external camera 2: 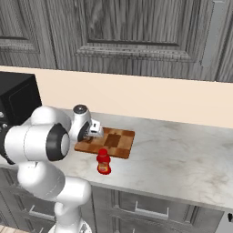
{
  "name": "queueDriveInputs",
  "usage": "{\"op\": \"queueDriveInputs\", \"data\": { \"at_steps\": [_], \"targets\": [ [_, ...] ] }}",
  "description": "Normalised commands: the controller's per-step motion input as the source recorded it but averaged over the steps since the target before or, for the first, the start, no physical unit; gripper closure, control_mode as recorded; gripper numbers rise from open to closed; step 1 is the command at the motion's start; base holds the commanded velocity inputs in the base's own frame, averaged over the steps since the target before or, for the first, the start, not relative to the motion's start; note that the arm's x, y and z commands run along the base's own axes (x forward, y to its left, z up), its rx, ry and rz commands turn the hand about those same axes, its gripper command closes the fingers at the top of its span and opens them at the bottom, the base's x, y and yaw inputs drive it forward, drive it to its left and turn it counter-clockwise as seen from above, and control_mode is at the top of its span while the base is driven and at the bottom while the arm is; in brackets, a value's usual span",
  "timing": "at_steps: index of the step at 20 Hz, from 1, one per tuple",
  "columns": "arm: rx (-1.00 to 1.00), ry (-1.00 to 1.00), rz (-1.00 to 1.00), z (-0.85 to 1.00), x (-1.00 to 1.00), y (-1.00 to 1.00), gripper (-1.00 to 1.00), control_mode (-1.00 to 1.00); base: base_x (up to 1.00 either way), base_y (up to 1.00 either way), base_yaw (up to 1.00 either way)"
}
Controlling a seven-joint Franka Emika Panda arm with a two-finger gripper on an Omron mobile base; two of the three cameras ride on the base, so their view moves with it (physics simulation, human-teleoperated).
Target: Retrieve the reheated potato from the microwave, then place the potato, cheese, and condiment on the cutting board.
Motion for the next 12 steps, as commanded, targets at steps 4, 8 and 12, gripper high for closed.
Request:
{"op": "queueDriveInputs", "data": {
  "at_steps": [4,8,12],
  "targets": [
    [0.00,0.00,0.00,0.27,-0.38,-0.03,-1.00,-1.00,0.00,0.00,0.00],
    [0.00,0.00,0.00,0.23,-0.44,-0.13,-1.00,-1.00,0.00,0.00,0.00],
    [0.00,0.00,0.00,0.30,-0.55,-0.16,-1.00,-1.00,0.00,0.00,0.00]
  ]
}}
